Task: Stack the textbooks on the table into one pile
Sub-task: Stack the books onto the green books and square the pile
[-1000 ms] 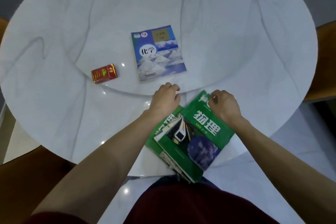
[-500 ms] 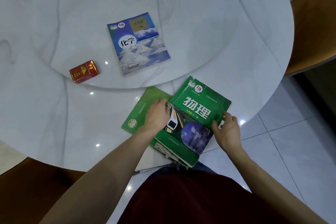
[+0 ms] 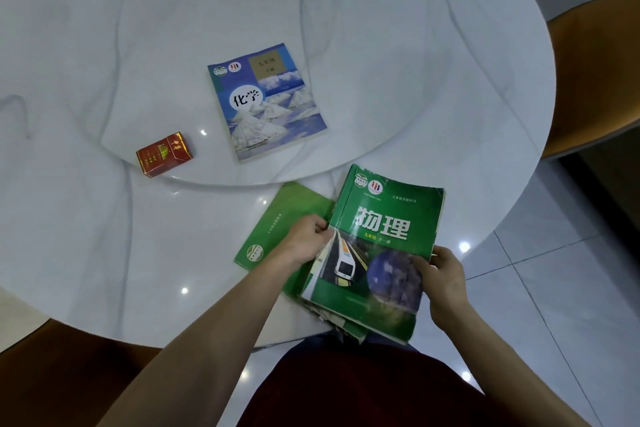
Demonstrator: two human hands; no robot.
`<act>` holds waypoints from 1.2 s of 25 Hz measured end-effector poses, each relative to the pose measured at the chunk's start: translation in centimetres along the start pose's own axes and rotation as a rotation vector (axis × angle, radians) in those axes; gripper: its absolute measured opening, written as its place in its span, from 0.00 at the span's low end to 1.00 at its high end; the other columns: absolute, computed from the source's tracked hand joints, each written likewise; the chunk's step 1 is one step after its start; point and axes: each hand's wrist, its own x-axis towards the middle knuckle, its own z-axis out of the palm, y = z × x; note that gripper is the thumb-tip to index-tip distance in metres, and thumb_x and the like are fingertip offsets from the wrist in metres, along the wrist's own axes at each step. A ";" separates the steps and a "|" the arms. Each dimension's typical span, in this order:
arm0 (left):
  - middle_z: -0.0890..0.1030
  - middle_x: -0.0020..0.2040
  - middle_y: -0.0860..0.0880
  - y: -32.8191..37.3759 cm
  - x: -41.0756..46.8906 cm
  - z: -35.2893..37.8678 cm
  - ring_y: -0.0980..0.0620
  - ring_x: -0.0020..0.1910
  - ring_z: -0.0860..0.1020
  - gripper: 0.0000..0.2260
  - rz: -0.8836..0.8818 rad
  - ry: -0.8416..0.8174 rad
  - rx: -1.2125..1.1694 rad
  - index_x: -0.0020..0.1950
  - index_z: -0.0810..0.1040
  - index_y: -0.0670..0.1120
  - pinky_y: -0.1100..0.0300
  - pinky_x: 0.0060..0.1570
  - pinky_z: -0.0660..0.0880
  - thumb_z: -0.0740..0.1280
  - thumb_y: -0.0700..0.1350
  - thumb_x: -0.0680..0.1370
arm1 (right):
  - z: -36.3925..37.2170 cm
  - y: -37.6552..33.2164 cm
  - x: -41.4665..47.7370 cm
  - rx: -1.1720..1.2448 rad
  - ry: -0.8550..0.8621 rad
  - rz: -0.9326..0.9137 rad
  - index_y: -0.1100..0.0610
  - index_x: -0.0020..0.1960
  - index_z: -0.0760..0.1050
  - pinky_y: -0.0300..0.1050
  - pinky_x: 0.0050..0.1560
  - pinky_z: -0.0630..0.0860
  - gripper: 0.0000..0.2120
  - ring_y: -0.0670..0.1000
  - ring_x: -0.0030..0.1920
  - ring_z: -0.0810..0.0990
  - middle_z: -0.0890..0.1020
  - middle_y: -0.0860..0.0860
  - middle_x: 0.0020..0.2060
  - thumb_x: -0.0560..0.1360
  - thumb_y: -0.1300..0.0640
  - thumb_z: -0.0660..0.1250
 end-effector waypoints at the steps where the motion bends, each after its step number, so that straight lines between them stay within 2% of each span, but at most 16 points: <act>1: 0.74 0.66 0.41 -0.1 -0.2 0.1 0.46 0.64 0.73 0.16 0.007 -0.003 -0.018 0.67 0.69 0.40 0.55 0.63 0.69 0.61 0.44 0.81 | -0.2 -0.7 -0.2 0.012 -0.004 -0.029 0.60 0.60 0.72 0.60 0.52 0.80 0.13 0.61 0.51 0.80 0.79 0.60 0.52 0.76 0.63 0.64; 4: 0.73 0.67 0.43 -0.1 -0.7 -0.4 0.47 0.66 0.72 0.16 0.057 0.051 -0.081 0.67 0.69 0.41 0.55 0.65 0.68 0.61 0.45 0.80 | -0.3 -3.4 -0.8 0.022 -0.036 -0.128 0.59 0.61 0.72 0.53 0.46 0.79 0.13 0.59 0.49 0.79 0.78 0.58 0.50 0.77 0.62 0.64; 6: 0.75 0.65 0.44 0.2 -0.7 -1.4 0.48 0.64 0.73 0.14 0.096 0.112 -0.130 0.64 0.71 0.42 0.56 0.64 0.68 0.62 0.46 0.80 | -0.2 -5.5 -0.9 0.012 -0.058 -0.194 0.59 0.61 0.73 0.50 0.44 0.78 0.13 0.58 0.48 0.79 0.79 0.58 0.49 0.77 0.61 0.64; 9: 0.81 0.55 0.44 1.2 -0.2 -4.0 0.49 0.53 0.78 0.07 0.130 0.246 -0.311 0.56 0.74 0.43 0.57 0.55 0.74 0.64 0.44 0.79 | 1.3 -9.6 -0.2 -0.009 -0.120 -0.282 0.59 0.61 0.73 0.48 0.44 0.76 0.14 0.57 0.47 0.79 0.79 0.58 0.49 0.76 0.62 0.65; 12: 0.81 0.44 0.48 2.5 0.3 -6.9 0.50 0.45 0.79 0.02 0.149 0.362 -0.406 0.49 0.75 0.43 0.60 0.46 0.75 0.64 0.41 0.79 | 3.9 -13.8 1.3 -0.034 -0.179 -0.362 0.61 0.61 0.75 0.48 0.47 0.76 0.14 0.57 0.45 0.79 0.80 0.60 0.49 0.76 0.63 0.66; 15: 0.80 0.38 0.52 3.7 0.6 -9.7 0.52 0.40 0.78 0.11 0.170 0.433 -0.477 0.38 0.75 0.47 0.57 0.47 0.75 0.62 0.39 0.80 | 6.7 -17.9 2.4 -0.056 -0.246 -0.416 0.61 0.61 0.75 0.48 0.47 0.78 0.13 0.57 0.43 0.80 0.81 0.59 0.48 0.77 0.64 0.64; 17: 0.79 0.37 0.52 4.4 1.0 -11.4 0.53 0.37 0.78 0.14 0.157 0.475 -0.537 0.35 0.74 0.48 0.58 0.44 0.74 0.61 0.37 0.80 | 8.6 -20.4 3.0 -0.065 -0.293 -0.434 0.61 0.60 0.76 0.45 0.43 0.79 0.12 0.54 0.38 0.80 0.81 0.58 0.45 0.77 0.65 0.63; 19: 0.79 0.38 0.49 5.0 1.9 -13.4 0.53 0.36 0.77 0.14 0.133 0.527 -0.578 0.35 0.73 0.48 0.60 0.40 0.74 0.61 0.38 0.80 | 10.9 -22.6 4.1 -0.097 -0.333 -0.452 0.62 0.59 0.76 0.48 0.45 0.81 0.12 0.55 0.39 0.81 0.81 0.58 0.45 0.77 0.66 0.63; 21: 0.79 0.41 0.46 5.3 3.0 -15.1 0.51 0.37 0.78 0.13 0.118 0.564 -0.617 0.37 0.73 0.46 0.61 0.40 0.74 0.61 0.38 0.81 | 13.0 -24.4 5.2 -0.126 -0.343 -0.474 0.62 0.60 0.76 0.56 0.54 0.80 0.13 0.60 0.46 0.82 0.81 0.58 0.46 0.76 0.65 0.64; 24: 0.78 0.45 0.45 5.4 5.1 -17.2 0.48 0.43 0.76 0.05 0.064 0.620 -0.633 0.47 0.75 0.41 0.61 0.39 0.73 0.61 0.40 0.80 | 16.1 -26.7 6.8 -0.144 -0.344 -0.496 0.61 0.60 0.76 0.60 0.56 0.79 0.13 0.63 0.51 0.82 0.83 0.61 0.49 0.76 0.65 0.65; 25: 0.78 0.47 0.45 5.4 5.8 -17.9 0.48 0.45 0.76 0.05 0.049 0.639 -0.632 0.51 0.75 0.40 0.60 0.40 0.73 0.61 0.40 0.80 | 17.1 -27.4 7.3 -0.153 -0.346 -0.503 0.61 0.59 0.76 0.60 0.56 0.79 0.13 0.63 0.51 0.83 0.83 0.61 0.51 0.75 0.64 0.65; 28: 0.78 0.51 0.43 5.1 8.5 -19.9 0.46 0.49 0.76 0.04 0.015 0.679 -0.640 0.53 0.75 0.42 0.55 0.50 0.73 0.62 0.41 0.80 | 20.1 -28.8 9.1 -0.198 -0.336 -0.523 0.61 0.58 0.77 0.58 0.56 0.79 0.12 0.61 0.50 0.83 0.83 0.61 0.53 0.75 0.63 0.66; 30: 0.78 0.53 0.43 4.9 10.1 -21.0 0.46 0.50 0.75 0.08 -0.011 0.696 -0.630 0.57 0.76 0.40 0.56 0.52 0.72 0.63 0.41 0.80 | 21.7 -29.4 10.2 -0.216 -0.318 -0.536 0.61 0.58 0.77 0.56 0.56 0.79 0.12 0.58 0.48 0.82 0.83 0.60 0.53 0.75 0.63 0.66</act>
